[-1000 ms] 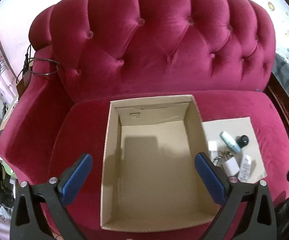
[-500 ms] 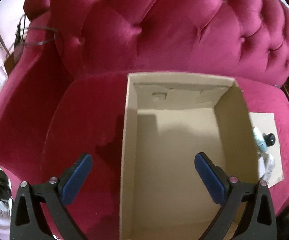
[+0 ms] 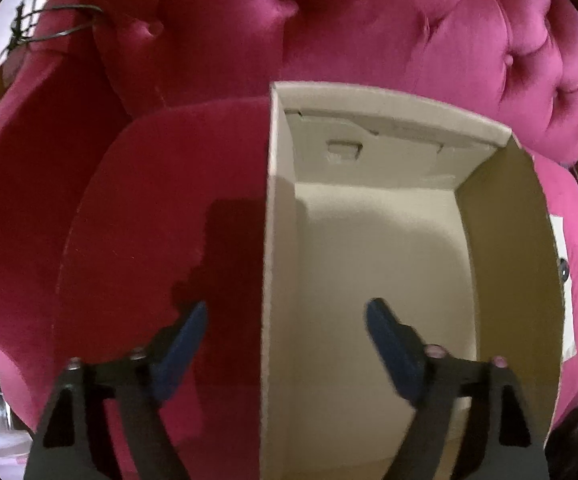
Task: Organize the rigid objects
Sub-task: 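Clamp the box wall with the left tool while the right tool approaches the white remote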
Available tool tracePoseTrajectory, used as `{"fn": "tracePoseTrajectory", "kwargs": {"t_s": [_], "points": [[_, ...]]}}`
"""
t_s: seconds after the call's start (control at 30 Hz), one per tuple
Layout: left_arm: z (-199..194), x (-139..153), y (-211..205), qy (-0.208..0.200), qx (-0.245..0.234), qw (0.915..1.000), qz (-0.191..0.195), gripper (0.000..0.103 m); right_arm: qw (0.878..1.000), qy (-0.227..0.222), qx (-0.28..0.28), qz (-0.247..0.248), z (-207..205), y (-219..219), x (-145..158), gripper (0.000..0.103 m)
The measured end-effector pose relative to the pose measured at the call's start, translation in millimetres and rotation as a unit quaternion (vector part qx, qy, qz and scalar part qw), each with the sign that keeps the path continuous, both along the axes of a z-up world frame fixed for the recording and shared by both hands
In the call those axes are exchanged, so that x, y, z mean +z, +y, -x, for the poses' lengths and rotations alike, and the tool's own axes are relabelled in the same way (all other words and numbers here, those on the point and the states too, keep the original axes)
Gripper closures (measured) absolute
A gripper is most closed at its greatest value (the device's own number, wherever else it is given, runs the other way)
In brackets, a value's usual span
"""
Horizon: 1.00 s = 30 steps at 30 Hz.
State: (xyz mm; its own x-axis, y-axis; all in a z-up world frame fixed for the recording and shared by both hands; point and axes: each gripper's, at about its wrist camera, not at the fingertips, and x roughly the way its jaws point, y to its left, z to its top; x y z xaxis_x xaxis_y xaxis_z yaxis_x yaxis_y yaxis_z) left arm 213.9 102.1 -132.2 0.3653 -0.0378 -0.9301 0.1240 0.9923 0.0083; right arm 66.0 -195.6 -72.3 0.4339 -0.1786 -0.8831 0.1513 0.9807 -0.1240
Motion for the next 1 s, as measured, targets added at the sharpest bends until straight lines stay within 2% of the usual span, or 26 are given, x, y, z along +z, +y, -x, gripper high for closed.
{"fn": "tracePoseTrajectory", "kwargs": {"t_s": [0.03, 0.07, 0.1, 0.13, 0.2, 0.33, 0.73, 1.0], "points": [[-0.1, -2.8, -1.9, 0.005, -0.005, 1.0000, -0.003, 0.044, 1.000, 0.000, -0.002, -0.001, -0.2, -0.5, -1.2, 0.000], [-0.1, -4.9, -4.0, 0.008, -0.009, 0.9999, -0.007, 0.051, 1.000, 0.001, -0.003, -0.001, -0.6, -0.7, -2.7, 0.000], [-0.1, -6.3, -6.1, 0.009, -0.014, 0.9998, -0.009, 0.065, 1.000, 0.002, -0.003, -0.001, -1.3, -0.5, -3.9, 0.000], [0.6, -8.7, -8.7, 0.010, -0.018, 0.9996, -0.020, 0.072, 1.000, 0.003, -0.004, 0.001, -1.2, -0.9, -5.2, 0.000], [1.6, -9.3, -8.6, 0.008, -0.018, 0.9994, -0.028, 0.077, 1.000, 0.005, -0.005, 0.004, -1.6, -1.7, -9.2, 0.000], [-4.3, -15.2, -0.7, 0.012, -0.010, 0.9997, -0.020, 0.088, 1.000, 0.009, -0.010, 0.003, -2.8, -5.1, -20.1, 0.000], [-0.9, -21.6, 7.4, 0.011, -0.012, 0.9999, -0.001, 0.089, 0.999, 0.031, -0.040, 0.001, -9.4, -23.7, -67.3, 0.003], [4.3, -23.4, 9.4, 0.003, -0.014, 0.9999, -0.001, 0.089, 0.996, 0.062, -0.057, -0.034, -18.6, -32.7, -106.3, 0.009]]}}
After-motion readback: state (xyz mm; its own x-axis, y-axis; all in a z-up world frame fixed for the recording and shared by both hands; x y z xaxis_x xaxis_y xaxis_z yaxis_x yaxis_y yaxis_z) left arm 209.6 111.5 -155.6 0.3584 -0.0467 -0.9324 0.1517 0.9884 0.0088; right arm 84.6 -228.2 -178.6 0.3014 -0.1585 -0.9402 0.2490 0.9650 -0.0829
